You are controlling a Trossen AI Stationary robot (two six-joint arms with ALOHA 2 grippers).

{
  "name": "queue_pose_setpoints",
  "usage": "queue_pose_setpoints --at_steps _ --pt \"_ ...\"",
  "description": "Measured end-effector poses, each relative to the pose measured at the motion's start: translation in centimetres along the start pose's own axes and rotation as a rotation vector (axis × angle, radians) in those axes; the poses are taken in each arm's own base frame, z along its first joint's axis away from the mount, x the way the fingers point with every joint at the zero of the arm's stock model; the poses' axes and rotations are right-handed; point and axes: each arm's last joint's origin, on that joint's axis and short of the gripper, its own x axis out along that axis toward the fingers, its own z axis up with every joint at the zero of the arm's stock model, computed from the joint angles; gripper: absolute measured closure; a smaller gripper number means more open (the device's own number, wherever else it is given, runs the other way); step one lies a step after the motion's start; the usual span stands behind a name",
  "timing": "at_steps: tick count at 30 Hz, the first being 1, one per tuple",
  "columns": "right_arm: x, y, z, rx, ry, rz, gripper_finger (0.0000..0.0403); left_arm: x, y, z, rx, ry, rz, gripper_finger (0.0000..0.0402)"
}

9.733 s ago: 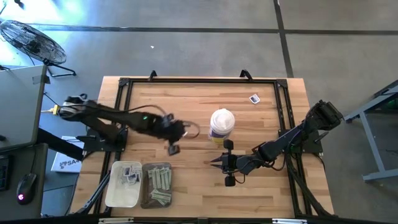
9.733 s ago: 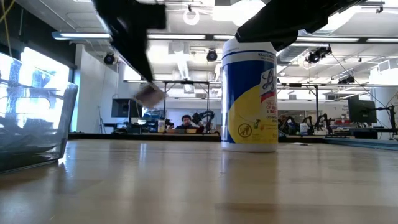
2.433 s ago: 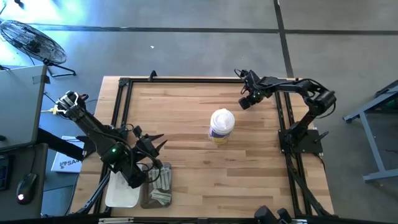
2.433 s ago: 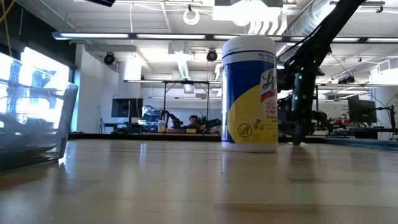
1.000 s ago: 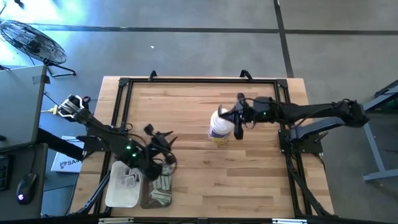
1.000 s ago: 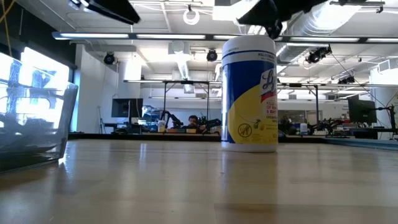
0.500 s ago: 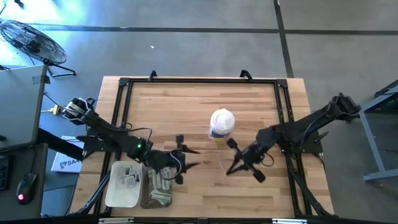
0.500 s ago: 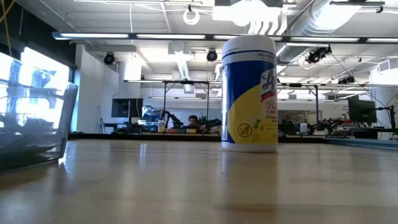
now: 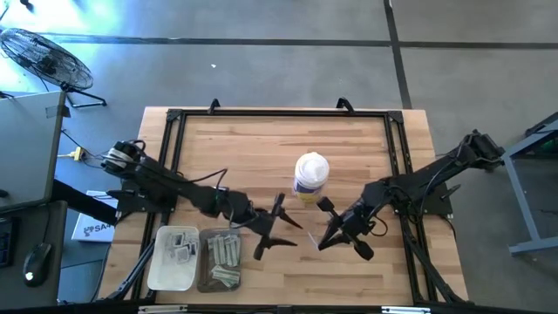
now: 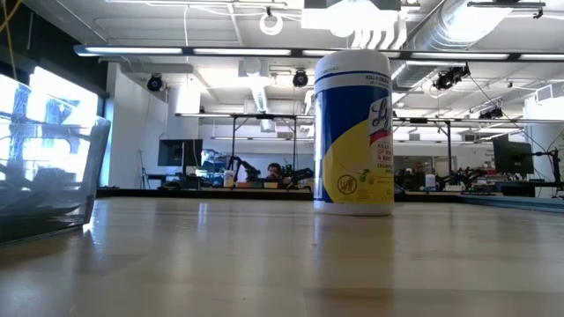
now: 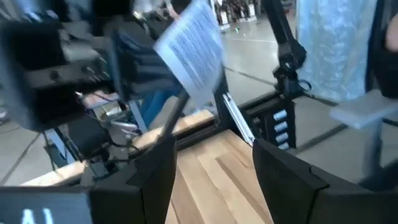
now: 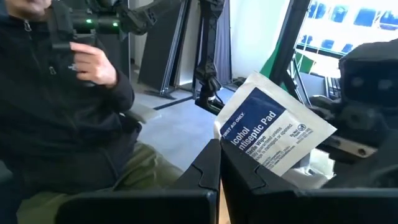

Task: Pick & Place First Aid Supplies
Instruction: Put the alcohol pad into the white bin

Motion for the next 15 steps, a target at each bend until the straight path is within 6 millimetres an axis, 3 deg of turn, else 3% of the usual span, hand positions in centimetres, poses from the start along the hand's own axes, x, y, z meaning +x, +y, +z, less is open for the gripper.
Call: queue_pose_setpoints --at_steps 9,15 --pt "0.0 0.0 -0.1 -0.016 0.008 0.001 0.0403 0.1 2.0 0.1 -0.095 -0.075 0.067 0.0195" --pt "-0.1 -0.4 -0.3 -0.027 0.028 -0.036 0.0403 0.3 3.0 -0.2 -0.201 -0.148 -0.069 0.0195"
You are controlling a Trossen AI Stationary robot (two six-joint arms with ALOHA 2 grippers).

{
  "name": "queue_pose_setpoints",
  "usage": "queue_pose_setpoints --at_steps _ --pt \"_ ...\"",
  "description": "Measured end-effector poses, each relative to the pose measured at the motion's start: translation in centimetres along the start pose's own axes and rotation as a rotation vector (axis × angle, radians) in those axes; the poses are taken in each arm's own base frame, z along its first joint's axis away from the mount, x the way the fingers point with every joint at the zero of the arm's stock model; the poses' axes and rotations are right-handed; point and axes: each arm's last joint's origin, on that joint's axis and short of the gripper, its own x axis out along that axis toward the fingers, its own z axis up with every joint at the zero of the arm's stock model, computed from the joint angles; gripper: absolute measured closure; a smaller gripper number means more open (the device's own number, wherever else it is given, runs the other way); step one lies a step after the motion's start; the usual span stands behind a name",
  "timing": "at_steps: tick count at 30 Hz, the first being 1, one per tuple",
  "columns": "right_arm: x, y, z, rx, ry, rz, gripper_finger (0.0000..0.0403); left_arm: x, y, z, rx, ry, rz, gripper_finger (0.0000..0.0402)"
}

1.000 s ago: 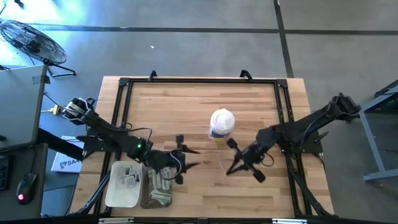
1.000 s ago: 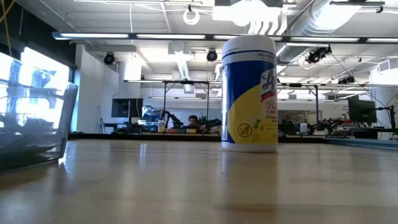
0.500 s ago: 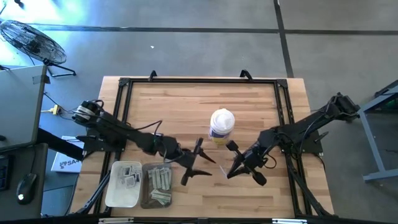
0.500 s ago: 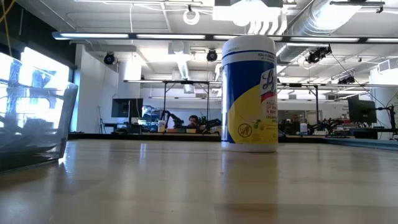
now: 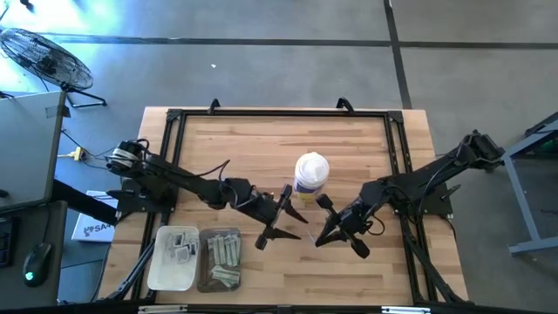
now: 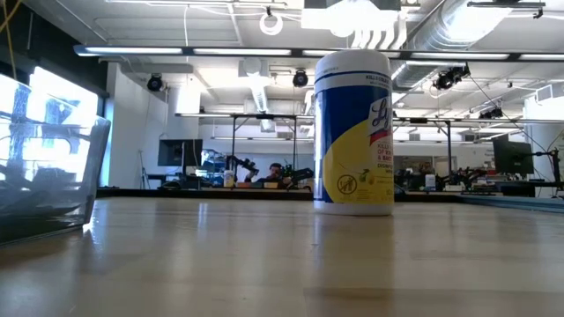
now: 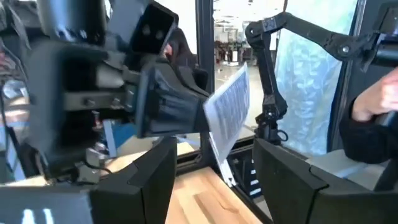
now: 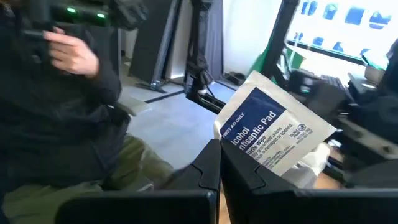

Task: Pick & Place First Aid Supplies
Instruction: Put the alcohol pad into the white bin

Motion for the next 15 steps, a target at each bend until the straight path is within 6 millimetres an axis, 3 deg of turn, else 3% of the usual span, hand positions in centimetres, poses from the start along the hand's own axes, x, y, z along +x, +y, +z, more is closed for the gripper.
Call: queue_pose_setpoints --at_steps 7,15 --pt "0.3 -0.9 -0.8 0.014 0.029 -0.034 0.0403 0.9 0.3 -1.4 -0.017 -0.008 -0.007 0.0195" --pt "0.3 -0.9 -0.9 0.017 0.033 -0.034 0.0403 0.9 0.1 -1.0 0.023 -0.053 -0.108 0.0195"
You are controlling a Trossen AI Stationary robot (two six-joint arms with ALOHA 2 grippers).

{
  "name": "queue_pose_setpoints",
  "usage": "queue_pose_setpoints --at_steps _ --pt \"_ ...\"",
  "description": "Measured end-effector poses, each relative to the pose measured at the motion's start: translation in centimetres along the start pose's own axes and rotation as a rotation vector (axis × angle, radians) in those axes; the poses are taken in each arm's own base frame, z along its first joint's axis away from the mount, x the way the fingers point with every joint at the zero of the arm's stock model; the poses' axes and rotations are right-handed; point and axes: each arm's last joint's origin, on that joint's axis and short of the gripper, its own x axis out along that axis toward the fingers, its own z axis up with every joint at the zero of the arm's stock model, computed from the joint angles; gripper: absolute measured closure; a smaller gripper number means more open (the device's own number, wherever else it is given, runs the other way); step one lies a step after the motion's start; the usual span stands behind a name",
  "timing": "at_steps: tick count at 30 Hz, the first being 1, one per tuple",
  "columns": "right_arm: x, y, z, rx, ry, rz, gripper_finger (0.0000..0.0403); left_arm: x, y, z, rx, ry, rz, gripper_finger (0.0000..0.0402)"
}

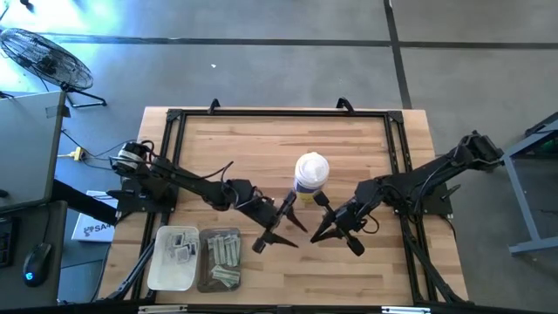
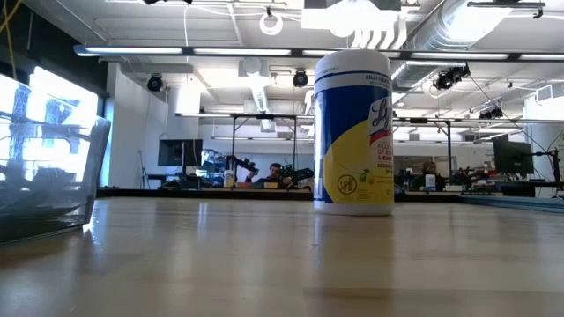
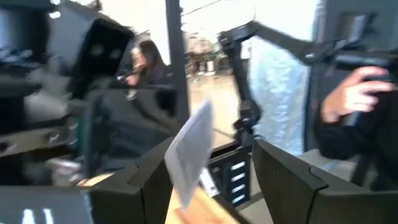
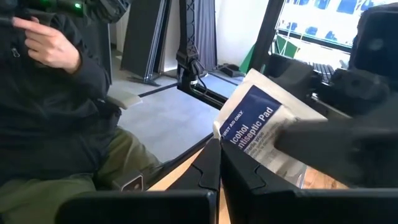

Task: Pick & Place First Aid Supplies
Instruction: Put the alcohol pad into the white bin

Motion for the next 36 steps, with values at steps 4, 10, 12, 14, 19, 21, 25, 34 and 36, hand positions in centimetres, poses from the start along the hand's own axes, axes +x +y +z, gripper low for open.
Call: queue_pose_setpoints --at_steps 4,10,12,14,19,21,25,34,36 --pt "0.0 0.0 -0.1 0.004 0.011 0.002 0.0403 0.0 -0.2 0.1 -0.001 -0.006 -0.050 0.0216" --pt "0.0 0.0 -0.1 -0.002 0.015 -0.033 0.0403 0.1 -0.4 0.1 -0.004 -0.005 -0.031 0.0308" --pt "0.0 -0.1 -0.1 -0.004 0.020 -0.051 0.0403 0.1 -0.3 0.0 -0.007 0.003 -0.004 0.0350" --pt "0.0 -0.2 -0.1 -0.004 0.024 -0.069 0.0403 0.1 -0.2 0.0 -0.006 0.005 0.014 0.0387" --pt "0.0 -0.1 -0.1 0.004 0.026 -0.075 0.0397 0.1 -0.2 -0.3 -0.012 0.033 0.020 0.0390" --pt "0.1 0.1 -0.1 0.003 0.020 -0.053 0.0384 0.1 -0.2 -0.5 -0.017 0.054 0.027 0.0398" --pt "0.1 0.5 0.1 0.001 0.012 -0.030 0.0338 -0.2 -0.7 -0.1 -0.024 0.103 0.042 0.0399" --pt "-0.1 0.4 0.2 0.035 0.043 -0.178 0.0242 -2.7 -7.2 4.7 0.074 0.455 0.271 0.0400" --pt "-0.1 0.3 0.0 0.034 0.063 -0.204 0.0233 -3.5 -9.6 5.7 0.091 0.567 0.337 0.0401"
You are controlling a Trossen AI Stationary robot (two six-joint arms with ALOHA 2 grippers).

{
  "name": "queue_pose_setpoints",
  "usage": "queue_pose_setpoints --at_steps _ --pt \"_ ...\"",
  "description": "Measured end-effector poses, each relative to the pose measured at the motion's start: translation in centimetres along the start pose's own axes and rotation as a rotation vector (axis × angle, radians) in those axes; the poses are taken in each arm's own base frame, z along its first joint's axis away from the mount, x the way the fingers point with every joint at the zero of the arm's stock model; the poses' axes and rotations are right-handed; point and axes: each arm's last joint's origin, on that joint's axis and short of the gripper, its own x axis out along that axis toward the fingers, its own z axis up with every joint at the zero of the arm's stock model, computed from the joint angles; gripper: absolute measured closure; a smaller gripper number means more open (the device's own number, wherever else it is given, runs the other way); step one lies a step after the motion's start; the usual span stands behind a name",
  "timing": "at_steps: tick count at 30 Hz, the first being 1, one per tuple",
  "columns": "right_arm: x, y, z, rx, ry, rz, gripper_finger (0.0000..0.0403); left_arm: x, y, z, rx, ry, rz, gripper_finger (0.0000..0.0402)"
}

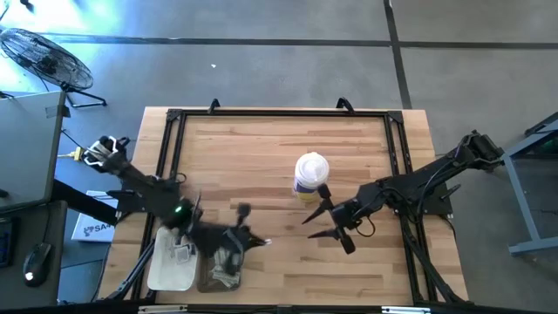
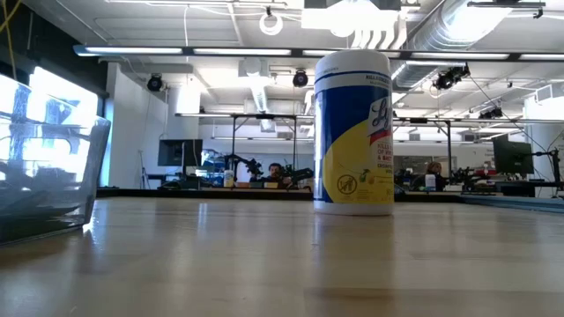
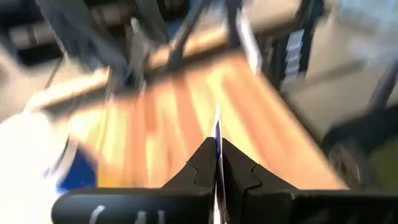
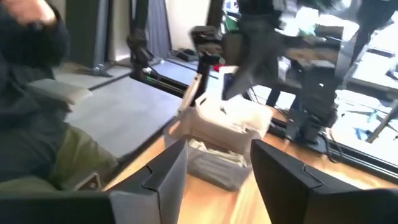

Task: Pick & Place First Aid Supplies
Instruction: Put the alcohol pad into the white bin

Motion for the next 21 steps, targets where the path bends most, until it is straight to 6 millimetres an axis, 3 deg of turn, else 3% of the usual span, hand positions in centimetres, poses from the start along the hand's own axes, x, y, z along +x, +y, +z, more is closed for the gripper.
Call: queue_pose_setpoints --at_steps 3,6,13,21 --pt "0.0 -0.1 -0.2 -0.005 0.022 -0.035 0.0225 -2.5 -2.6 0.0 -0.012 0.167 0.056 0.0401" --pt "0.0 -0.2 -0.2 -0.007 0.026 -0.061 0.0222 -5.3 -4.6 -0.1 -0.139 0.297 0.073 0.0401" --pt "0.0 -0.5 -0.2 -0.041 0.037 -0.131 0.0221 -10.3 -7.1 -4.2 -0.517 0.654 0.196 0.0401" --pt "-0.1 -1.7 -0.4 -0.045 0.050 -0.187 0.0221 -10.8 -8.7 -11.7 -0.776 1.109 0.343 0.0401"
